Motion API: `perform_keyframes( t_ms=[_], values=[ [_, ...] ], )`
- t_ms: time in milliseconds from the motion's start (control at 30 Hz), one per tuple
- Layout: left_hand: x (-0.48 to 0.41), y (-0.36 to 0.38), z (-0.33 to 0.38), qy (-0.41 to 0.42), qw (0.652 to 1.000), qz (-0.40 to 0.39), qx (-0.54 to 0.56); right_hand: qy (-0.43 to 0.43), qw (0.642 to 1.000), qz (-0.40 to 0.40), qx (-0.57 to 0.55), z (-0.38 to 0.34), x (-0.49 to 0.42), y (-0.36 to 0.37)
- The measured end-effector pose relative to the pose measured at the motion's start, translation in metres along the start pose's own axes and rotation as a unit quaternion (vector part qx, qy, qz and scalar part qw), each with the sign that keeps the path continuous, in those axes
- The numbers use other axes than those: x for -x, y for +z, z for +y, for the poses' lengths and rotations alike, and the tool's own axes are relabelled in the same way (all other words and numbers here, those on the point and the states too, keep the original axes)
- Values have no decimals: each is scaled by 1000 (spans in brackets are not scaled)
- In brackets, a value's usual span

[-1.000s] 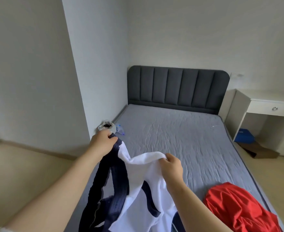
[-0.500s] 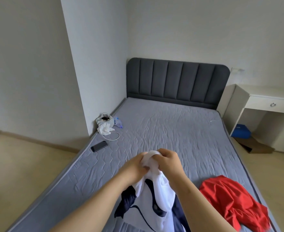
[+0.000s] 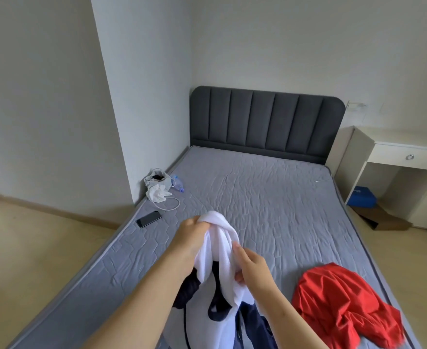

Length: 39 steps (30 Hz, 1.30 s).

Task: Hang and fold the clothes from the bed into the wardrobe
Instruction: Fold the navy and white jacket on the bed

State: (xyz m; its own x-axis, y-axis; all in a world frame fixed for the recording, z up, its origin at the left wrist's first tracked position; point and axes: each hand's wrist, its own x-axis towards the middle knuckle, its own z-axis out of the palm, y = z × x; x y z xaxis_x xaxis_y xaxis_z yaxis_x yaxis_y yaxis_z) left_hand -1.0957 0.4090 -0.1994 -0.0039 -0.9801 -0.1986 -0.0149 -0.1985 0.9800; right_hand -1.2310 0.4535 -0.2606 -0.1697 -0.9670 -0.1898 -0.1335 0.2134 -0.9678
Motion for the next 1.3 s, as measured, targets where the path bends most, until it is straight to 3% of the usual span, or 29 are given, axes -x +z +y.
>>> perform_keyframes(
  t_ms=[133,233,367,500,567,633,700,733,833,967,1033,1133,1200,1300],
  values=[
    [-8,-21,14,-39,985,30,162,35,995,-78,45,22,4,3],
    [-18,-37,12,-13,983,41,178,49,994,-40,86,34,3,5],
    [-23,-48,-5,85,990,68,-86,21,994,104,30,21,-2,-4],
    [-15,-44,-29,84,934,31,-345,-32,993,109,26,4,-3,-6],
    [-10,-41,-46,92,912,-31,-398,-53,994,90,37,-2,-2,-3],
    [-5,-30,-57,98,897,-150,-404,-78,994,58,53,-8,0,3],
    [-3,-12,-63,92,891,-229,-381,-96,993,23,67,-16,3,12],
    [-2,-5,-65,81,897,-228,-369,-100,993,9,64,-19,4,15],
    [-2,-1,-71,35,938,-152,-311,-106,994,-4,10,-21,6,19],
    [2,-4,-69,-76,995,-46,-48,-90,995,40,3,-6,3,11],
    [2,-3,-63,-115,992,7,45,-31,998,45,22,9,4,8],
    [-3,-3,-51,-156,974,21,162,51,998,19,35,31,8,7],
    [-7,-5,-45,-171,955,9,243,71,996,-4,55,38,12,11],
    [-12,-6,-45,-161,948,25,272,83,995,-38,37,40,10,20]
  ],
)
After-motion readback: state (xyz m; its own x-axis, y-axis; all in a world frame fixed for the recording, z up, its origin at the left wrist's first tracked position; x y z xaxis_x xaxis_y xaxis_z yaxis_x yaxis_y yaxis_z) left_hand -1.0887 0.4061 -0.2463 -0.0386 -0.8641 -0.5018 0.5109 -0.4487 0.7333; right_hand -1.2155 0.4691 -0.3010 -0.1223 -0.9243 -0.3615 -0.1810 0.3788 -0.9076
